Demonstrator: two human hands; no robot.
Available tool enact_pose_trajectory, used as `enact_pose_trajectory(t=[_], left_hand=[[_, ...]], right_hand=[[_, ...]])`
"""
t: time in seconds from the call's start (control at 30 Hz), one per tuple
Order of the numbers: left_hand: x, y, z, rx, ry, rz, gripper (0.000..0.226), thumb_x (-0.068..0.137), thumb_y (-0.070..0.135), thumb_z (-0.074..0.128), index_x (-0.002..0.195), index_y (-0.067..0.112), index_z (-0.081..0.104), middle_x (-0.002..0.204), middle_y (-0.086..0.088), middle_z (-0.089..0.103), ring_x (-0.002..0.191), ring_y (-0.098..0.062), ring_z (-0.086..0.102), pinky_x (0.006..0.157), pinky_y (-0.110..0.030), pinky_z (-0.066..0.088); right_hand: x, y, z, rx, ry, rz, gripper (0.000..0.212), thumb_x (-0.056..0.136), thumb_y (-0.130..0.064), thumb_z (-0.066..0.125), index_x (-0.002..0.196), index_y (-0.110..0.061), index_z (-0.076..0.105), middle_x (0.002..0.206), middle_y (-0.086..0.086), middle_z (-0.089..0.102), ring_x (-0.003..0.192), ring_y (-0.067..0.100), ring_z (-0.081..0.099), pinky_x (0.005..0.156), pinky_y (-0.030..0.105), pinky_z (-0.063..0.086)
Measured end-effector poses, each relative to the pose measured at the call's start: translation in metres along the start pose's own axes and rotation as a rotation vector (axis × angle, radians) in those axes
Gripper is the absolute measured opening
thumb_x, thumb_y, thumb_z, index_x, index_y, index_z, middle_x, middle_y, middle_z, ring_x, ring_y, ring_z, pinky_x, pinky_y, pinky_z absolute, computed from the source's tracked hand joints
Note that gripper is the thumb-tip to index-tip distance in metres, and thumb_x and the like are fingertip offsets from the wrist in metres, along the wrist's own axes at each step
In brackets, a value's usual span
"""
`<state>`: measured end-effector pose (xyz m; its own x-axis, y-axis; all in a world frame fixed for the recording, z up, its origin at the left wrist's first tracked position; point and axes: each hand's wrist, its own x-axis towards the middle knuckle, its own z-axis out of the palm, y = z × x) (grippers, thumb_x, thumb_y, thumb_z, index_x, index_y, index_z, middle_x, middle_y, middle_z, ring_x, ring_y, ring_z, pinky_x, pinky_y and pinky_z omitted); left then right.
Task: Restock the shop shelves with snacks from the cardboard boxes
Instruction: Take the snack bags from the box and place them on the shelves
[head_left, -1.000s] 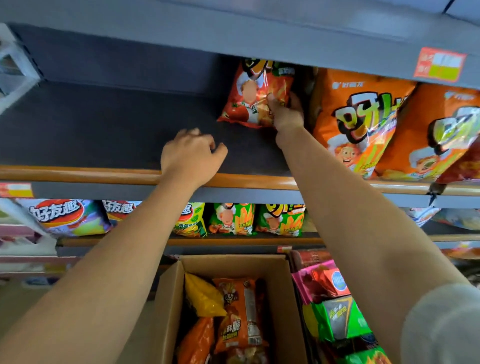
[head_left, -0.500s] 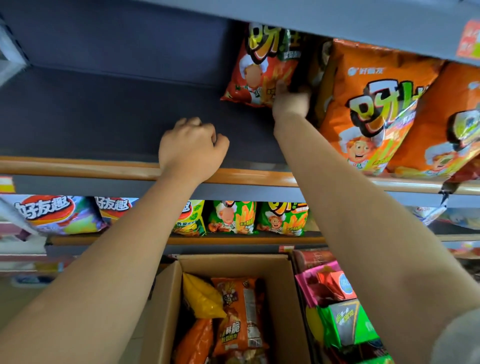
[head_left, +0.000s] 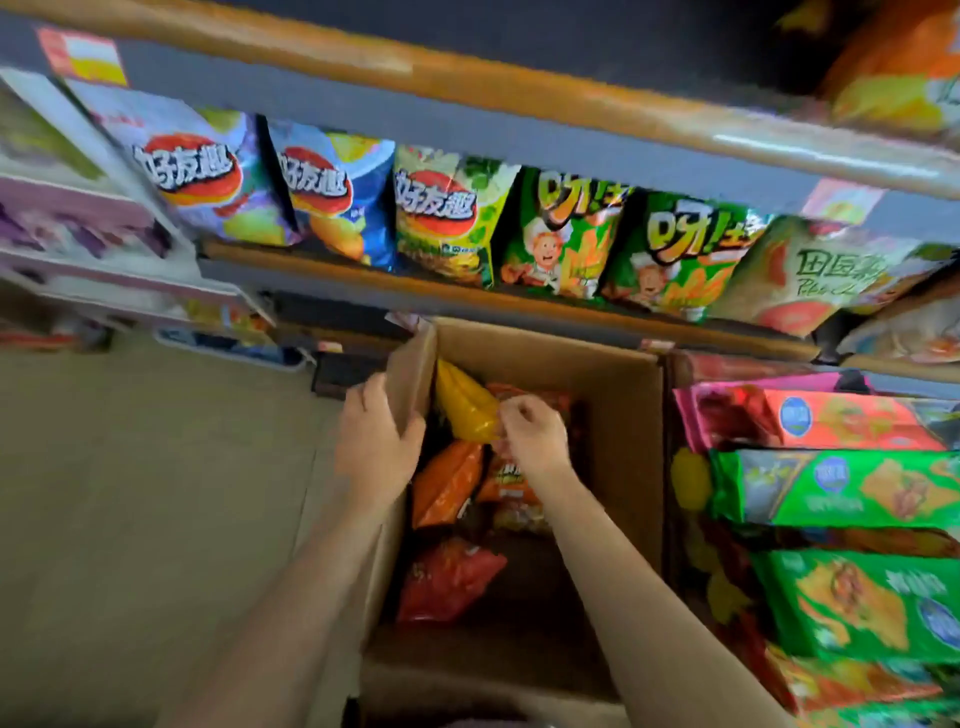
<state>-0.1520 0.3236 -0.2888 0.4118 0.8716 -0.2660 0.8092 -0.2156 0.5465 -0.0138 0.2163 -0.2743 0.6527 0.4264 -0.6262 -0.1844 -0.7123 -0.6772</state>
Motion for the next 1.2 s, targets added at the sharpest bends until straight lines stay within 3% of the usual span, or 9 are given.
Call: enact_pose_trajectory(t=[0.13, 0.23, 0.33, 0.47, 0.57, 0.73, 0.87, 1.1, 1.2], left_hand=[[-0.041, -0.06, 0.038, -0.034, -0.249, -0.256, 0.058, 0.096, 0.041, 0.057, 0.146, 0.019, 0.038, 0.133, -0.016, 0.055, 0.118, -0.037, 0.056, 0.094, -0.04, 0.043], [-0.045, -0.067, 0.049, -0.107, -0.21, -0.252, 0.047, 0.096, 0.04, 0.054, 0.139, 0.023, 0.049, 0.123, -0.012, 0.064, 0.114, -0.034, 0.059, 0.093, -0.04, 0.045], [-0.039, -0.066, 0.052, -0.127, -0.151, -0.238, 0.045, 0.095, 0.04, 0.054, 0.137, 0.024, 0.052, 0.123, -0.004, 0.065, 0.113, -0.027, 0.06, 0.094, -0.038, 0.047], [-0.04, -0.07, 0.053, -0.151, -0.144, -0.199, 0.044, 0.093, 0.039, 0.054, 0.134, 0.026, 0.052, 0.119, -0.001, 0.063, 0.107, -0.023, 0.061, 0.091, -0.038, 0.049], [-0.044, -0.073, 0.052, -0.14, -0.072, -0.103, 0.051, 0.09, 0.038, 0.057, 0.136, 0.017, 0.049, 0.126, -0.006, 0.057, 0.109, -0.024, 0.059, 0.089, -0.043, 0.051], [-0.055, -0.06, 0.043, 0.038, 0.109, 0.344, 0.065, 0.08, 0.043, 0.061, 0.131, 0.004, 0.053, 0.133, -0.018, 0.051, 0.123, -0.034, 0.048, 0.103, -0.049, 0.042], [-0.075, -0.04, 0.04, 0.119, -0.107, 0.649, 0.087, 0.073, 0.057, 0.072, 0.143, 0.014, 0.045, 0.149, -0.014, 0.04, 0.14, -0.032, 0.036, 0.116, -0.05, 0.032], [-0.094, 0.026, 0.029, 0.129, -0.024, 0.497, 0.101, 0.07, 0.063, 0.078, 0.149, 0.025, 0.027, 0.14, -0.013, 0.05, 0.126, -0.03, 0.052, 0.103, -0.047, 0.045], [-0.097, 0.041, 0.01, -0.197, -0.048, 0.151, 0.089, 0.07, 0.057, 0.081, 0.141, 0.031, 0.035, 0.13, 0.005, 0.057, 0.11, -0.012, 0.057, 0.088, -0.035, 0.05]], right_hand=[[0.033, 0.096, 0.058, -0.397, -0.228, 0.215, 0.044, 0.096, -0.034, 0.059, 0.126, -0.001, 0.061, 0.126, 0.017, 0.064, 0.117, 0.033, 0.059, 0.093, 0.034, 0.044], [0.036, 0.141, 0.095, -0.278, -0.329, 0.383, 0.112, 0.072, -0.068, 0.072, 0.156, -0.012, 0.023, 0.155, 0.008, 0.039, 0.139, 0.031, 0.042, 0.111, 0.043, 0.039], [0.044, 0.15, 0.123, -0.075, -0.286, 0.494, 0.121, 0.063, -0.083, 0.066, 0.156, -0.015, 0.027, 0.159, 0.008, 0.032, 0.145, 0.031, 0.034, 0.119, 0.044, 0.027], [0.059, 0.138, 0.137, -0.08, -0.249, 0.489, 0.089, 0.08, -0.07, 0.062, 0.146, -0.013, 0.045, 0.145, 0.014, 0.052, 0.125, 0.034, 0.054, 0.108, 0.046, 0.043], [0.044, 0.122, 0.117, 0.014, -0.227, 0.538, 0.061, 0.086, -0.05, 0.068, 0.129, -0.011, 0.051, 0.116, 0.011, 0.069, 0.081, 0.024, 0.07, 0.073, 0.041, 0.056], [-0.005, 0.099, 0.046, 0.082, -0.184, 0.407, 0.065, 0.09, -0.035, 0.069, 0.141, -0.024, 0.03, 0.124, 0.011, 0.066, 0.07, 0.025, 0.075, 0.074, 0.039, 0.062], [-0.045, 0.068, -0.012, 0.233, -0.204, 0.293, 0.055, 0.091, -0.036, 0.069, 0.136, -0.026, 0.041, 0.109, 0.007, 0.072, 0.06, 0.021, 0.071, 0.063, 0.032, 0.058], [-0.072, 0.025, -0.066, 0.358, -0.227, 0.234, 0.042, 0.097, -0.04, 0.058, 0.121, -0.006, 0.055, 0.078, 0.019, 0.074, 0.05, 0.024, 0.06, 0.06, 0.032, 0.053], [-0.072, 0.028, -0.078, 0.446, -0.223, 0.179, 0.041, 0.104, -0.045, 0.037, 0.114, -0.013, 0.061, 0.079, 0.015, 0.075, 0.054, 0.021, 0.064, 0.063, 0.032, 0.051]])
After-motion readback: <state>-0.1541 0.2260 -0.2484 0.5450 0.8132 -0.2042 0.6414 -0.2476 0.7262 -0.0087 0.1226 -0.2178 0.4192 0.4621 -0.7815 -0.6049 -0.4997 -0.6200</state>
